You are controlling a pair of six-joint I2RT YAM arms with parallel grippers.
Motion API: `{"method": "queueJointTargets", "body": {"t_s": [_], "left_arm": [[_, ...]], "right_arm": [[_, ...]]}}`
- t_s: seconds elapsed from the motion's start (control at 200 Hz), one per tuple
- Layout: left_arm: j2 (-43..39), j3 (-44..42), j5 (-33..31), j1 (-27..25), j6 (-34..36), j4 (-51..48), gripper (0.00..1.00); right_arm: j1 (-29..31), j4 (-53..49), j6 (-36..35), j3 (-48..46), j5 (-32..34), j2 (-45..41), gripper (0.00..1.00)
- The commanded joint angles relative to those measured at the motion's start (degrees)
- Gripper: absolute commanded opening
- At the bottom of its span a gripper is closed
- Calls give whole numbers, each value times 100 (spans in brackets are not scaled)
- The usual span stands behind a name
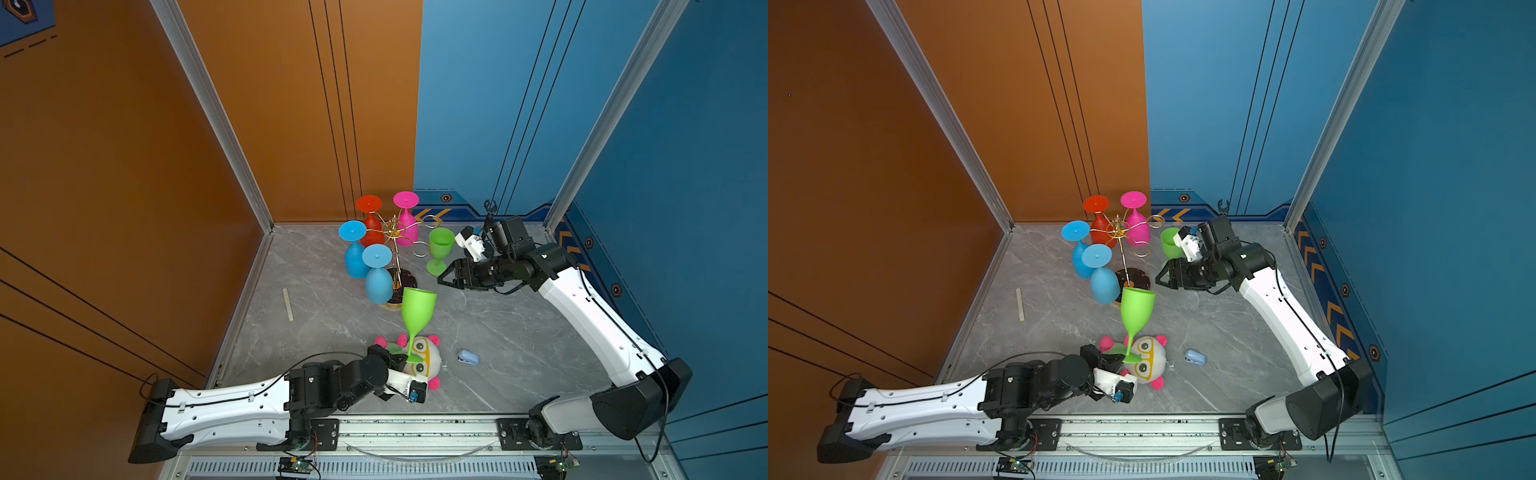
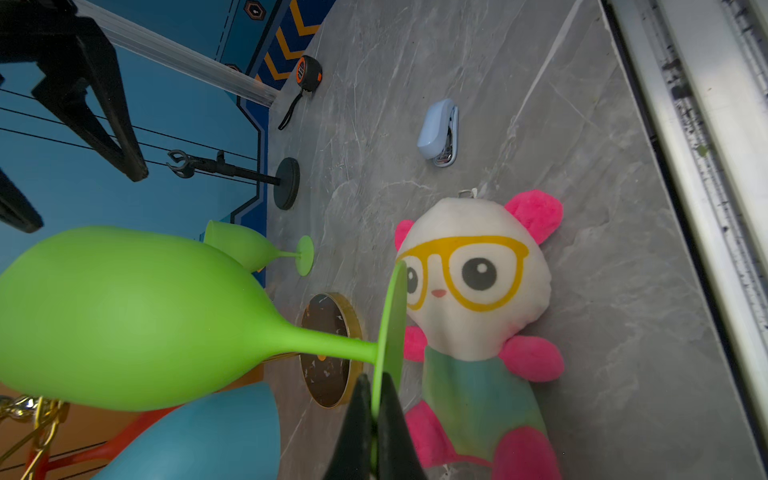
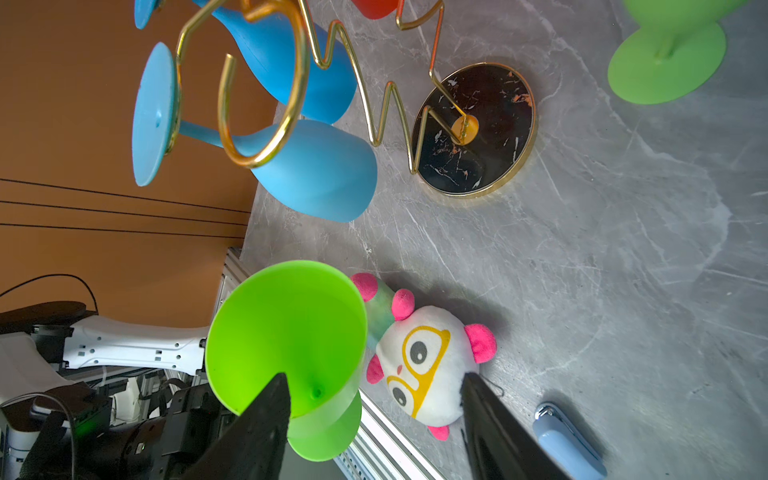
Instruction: Take the wine glass off the wine glass rack
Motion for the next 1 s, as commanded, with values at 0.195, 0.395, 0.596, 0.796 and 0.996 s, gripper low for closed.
{"method": "queueJointTargets", "body": {"t_s": [0.195,0.395,0.596,0.796,0.996], "left_arm": [[171,-355,-1224,-277,1241,906,0],[240,-494,-1655,-349,1543,1417,0],[408,-556,-1888,-357,1740,1713,0],[555,-601,-2104,-357,2005,1834,0],[468,-687,-2241,-348,2288,2001,0]], "right_arm": [[194,-468,-299,477,-59,297,61],[282,-559,-344,448,-83,380,53],[350,-569,-344,435,-197,431,46],[367,-629,-418,437,-268,467,31],[431,-700,-499,408,-362,511,20]]}}
